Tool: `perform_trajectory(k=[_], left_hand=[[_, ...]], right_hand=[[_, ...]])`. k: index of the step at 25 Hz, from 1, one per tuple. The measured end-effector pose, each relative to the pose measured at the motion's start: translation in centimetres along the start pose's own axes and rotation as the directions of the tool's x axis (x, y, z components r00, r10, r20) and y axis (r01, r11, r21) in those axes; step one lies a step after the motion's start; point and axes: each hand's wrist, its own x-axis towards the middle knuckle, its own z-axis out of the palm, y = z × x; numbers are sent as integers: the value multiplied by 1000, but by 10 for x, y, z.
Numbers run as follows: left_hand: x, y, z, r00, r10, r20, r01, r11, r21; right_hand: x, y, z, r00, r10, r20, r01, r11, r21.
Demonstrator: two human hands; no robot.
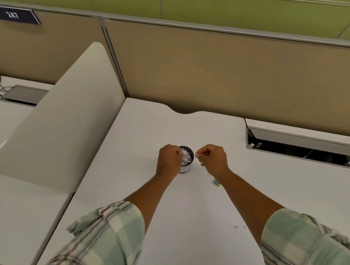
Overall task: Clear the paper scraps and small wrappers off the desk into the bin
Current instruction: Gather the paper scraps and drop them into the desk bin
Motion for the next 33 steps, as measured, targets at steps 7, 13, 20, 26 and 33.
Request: perform_trajectory(k=[7,13,20,26,33], left_hand=[[11,-1,2,991,1,130,-24,984,175],[16,-2,-5,994,-4,108,-17,982,190],[12,1,-10,998,14,66,-30,969,244],[14,-2,-13,994,78,73,-94,963,251],[-27,17,5,969,246,-12,-245,967,65]], right_hand=[[5,-14,18,996,-62,59,71,983,-169],[16,-27,27,993,-87,82,111,926,-360],[21,-27,24,985,-116,126,161,878,-450],[14,-22,9,977,-175,120,208,910,-359],[-26,12,-50,1000,-22,1,22,1000,-15]])
